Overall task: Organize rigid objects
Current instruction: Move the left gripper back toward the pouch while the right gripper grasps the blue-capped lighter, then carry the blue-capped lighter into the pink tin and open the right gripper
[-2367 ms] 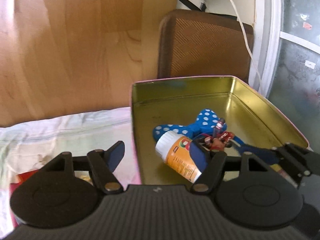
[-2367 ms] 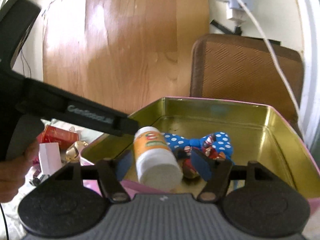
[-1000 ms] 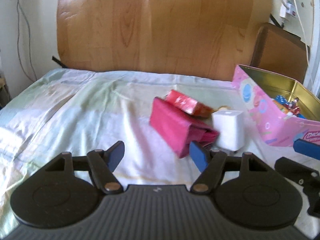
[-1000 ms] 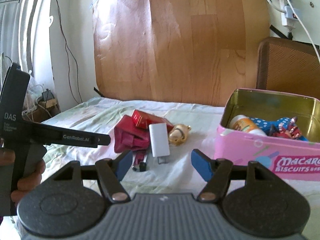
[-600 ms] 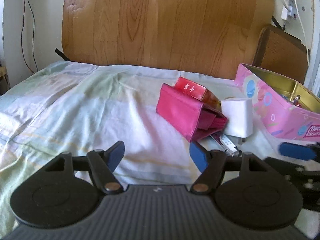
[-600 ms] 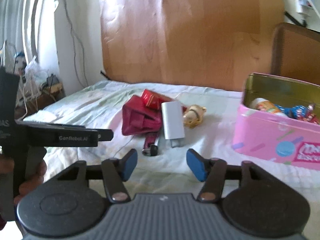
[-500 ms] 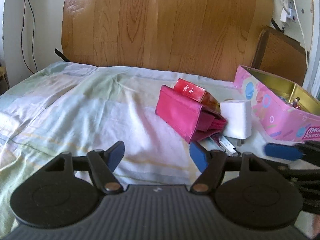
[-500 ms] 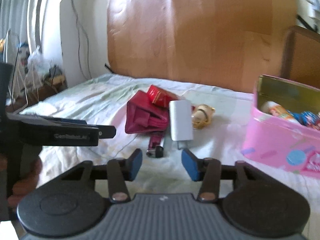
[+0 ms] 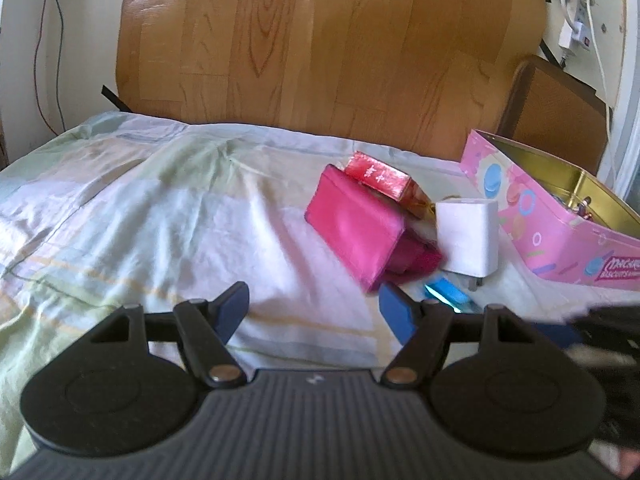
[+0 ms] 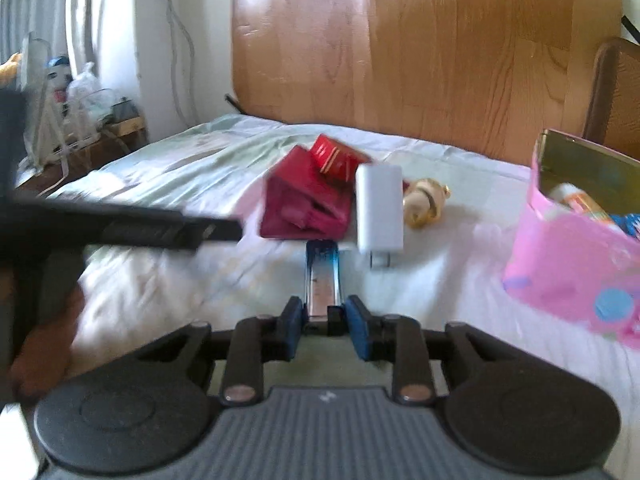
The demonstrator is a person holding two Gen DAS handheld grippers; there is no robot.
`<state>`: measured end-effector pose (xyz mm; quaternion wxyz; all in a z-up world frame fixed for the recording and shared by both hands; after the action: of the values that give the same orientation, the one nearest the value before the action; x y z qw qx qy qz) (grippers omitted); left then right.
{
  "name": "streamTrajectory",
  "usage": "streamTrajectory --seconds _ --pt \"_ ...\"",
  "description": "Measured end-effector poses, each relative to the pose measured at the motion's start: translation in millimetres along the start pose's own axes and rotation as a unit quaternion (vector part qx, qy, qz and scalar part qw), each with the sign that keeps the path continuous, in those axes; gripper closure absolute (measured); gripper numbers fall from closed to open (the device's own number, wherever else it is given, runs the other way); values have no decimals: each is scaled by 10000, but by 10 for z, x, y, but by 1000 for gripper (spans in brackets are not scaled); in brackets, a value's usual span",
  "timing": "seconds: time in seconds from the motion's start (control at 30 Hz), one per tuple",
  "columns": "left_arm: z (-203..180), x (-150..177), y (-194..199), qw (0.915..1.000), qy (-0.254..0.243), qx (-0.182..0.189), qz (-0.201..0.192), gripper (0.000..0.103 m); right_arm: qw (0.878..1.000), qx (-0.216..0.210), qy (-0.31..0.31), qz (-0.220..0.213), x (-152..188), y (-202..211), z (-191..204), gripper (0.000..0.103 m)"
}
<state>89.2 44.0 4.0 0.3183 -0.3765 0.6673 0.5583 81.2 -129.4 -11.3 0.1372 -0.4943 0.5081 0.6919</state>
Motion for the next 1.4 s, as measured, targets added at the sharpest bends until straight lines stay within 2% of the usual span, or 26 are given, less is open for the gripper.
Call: streamTrajectory --seconds 0.17,0.27,0.9,1.03,1.1,1.17,1.23,1.4 --pt "-35 9 -20 9991 -125 357 203 28 9996 -262 100 -95 309 411 -69 78" --pt "-67 24 -31 9987 -210 390 255 27 9996 -230 77 -155 395 527 -136 78" --pt "-121 38 -46 9976 -374 478 345 25 9997 -135 54 -176 417 491 -145 78" --pt "-173 35 -51 9970 -381 503 452 21 9957 -544 -729 -159 443 488 -335 78" --pt "-217 36 -30 9967 -309 528 532 21 9883 -827 -1274 -164 477 481 -475 78" --pt "-260 23 -1 9946 -51 775 689 21 9796 -1057 -1704 -165 510 464 -586 78" --pt "-319 10 13 9906 202 1011 901 21 9740 -1191 -1923 -160 529 450 -649 78" --pt "-463 4 4 9787 605 1359 1414 22 9711 -1261 -2022 -168 544 439 -680 78"
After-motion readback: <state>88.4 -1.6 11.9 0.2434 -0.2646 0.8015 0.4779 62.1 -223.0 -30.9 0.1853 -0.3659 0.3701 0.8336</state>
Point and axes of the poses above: each gripper's, at about its wrist camera, not at the fingertips, and y roughly against the way its jaws point, z to its left, x to its underside, the point moved 2 cm from there along -y, roughly the way its jaws point, and after that the axes turned 4 degrees about y, right-handed, at the moved point
